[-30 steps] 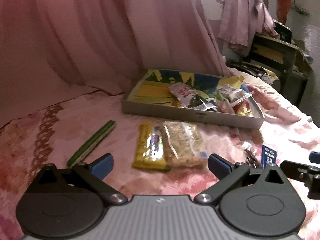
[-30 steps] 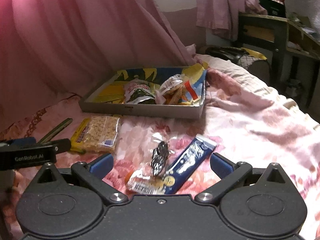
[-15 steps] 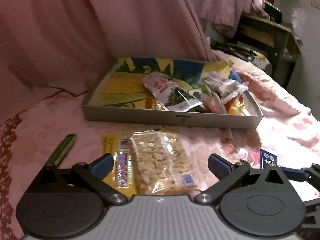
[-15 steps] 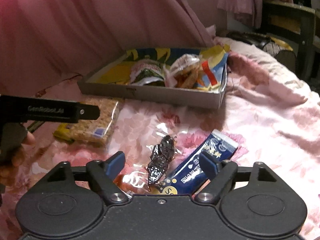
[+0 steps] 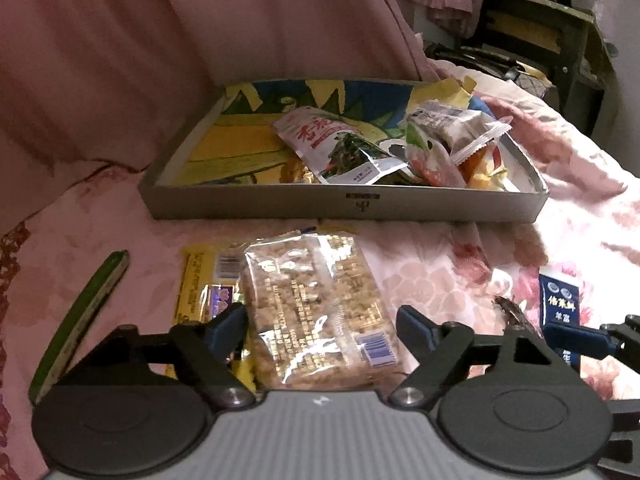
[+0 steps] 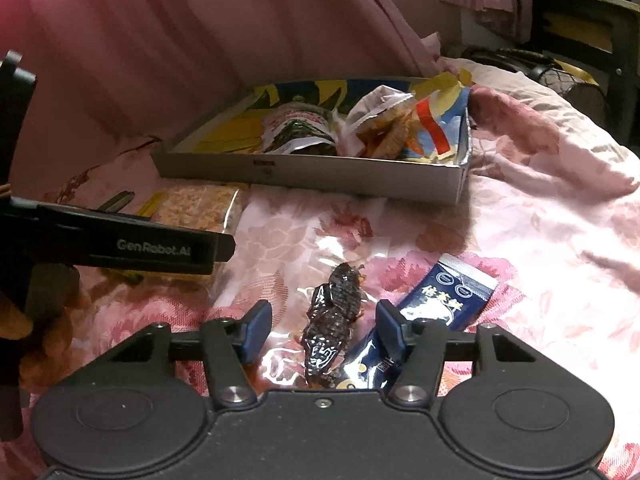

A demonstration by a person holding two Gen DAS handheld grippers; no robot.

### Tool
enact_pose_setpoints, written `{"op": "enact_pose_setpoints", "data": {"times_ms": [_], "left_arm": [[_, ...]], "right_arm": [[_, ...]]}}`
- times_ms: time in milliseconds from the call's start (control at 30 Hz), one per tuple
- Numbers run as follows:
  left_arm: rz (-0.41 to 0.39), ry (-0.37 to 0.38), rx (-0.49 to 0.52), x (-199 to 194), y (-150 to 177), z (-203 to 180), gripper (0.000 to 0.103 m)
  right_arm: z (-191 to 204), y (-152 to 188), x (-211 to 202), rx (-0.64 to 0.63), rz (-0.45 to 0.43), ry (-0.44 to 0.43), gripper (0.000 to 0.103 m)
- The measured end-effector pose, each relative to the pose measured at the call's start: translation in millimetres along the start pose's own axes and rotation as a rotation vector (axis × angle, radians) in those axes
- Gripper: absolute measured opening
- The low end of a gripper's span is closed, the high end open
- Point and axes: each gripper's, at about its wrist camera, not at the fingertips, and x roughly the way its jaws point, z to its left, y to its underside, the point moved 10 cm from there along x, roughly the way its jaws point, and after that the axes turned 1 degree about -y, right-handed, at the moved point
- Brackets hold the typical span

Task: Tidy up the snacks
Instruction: 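Close the left tool on the rice-cracker bag while the right tool grips the jerky packet, then lift and carry the rice-cracker bag and jerky packet over the tray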

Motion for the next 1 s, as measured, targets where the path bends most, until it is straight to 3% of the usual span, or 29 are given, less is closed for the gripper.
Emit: {"op": "enact_pose_setpoints", "data": {"times_ms": [300,633,1000], "left_arm": [[0.006,0.039,0.001,-7.0,6.8,-6.7,0.077],[0.008,0.061,-0.02,-24.0,15.7,-2.5,0.076],[-0.034,0.062,-0.088,-47.1,14.2,5.9,0.076]], "right_arm": [[2.5,-0.6,0.0,0.008,0.006,-0.007,0.049],[2.6,-5.9,-6.2,0.025,-0.014,-0.008,0.046],[14.9,-15.7,-20.7,-0.126,-0.102,0.044,0.046]]}}
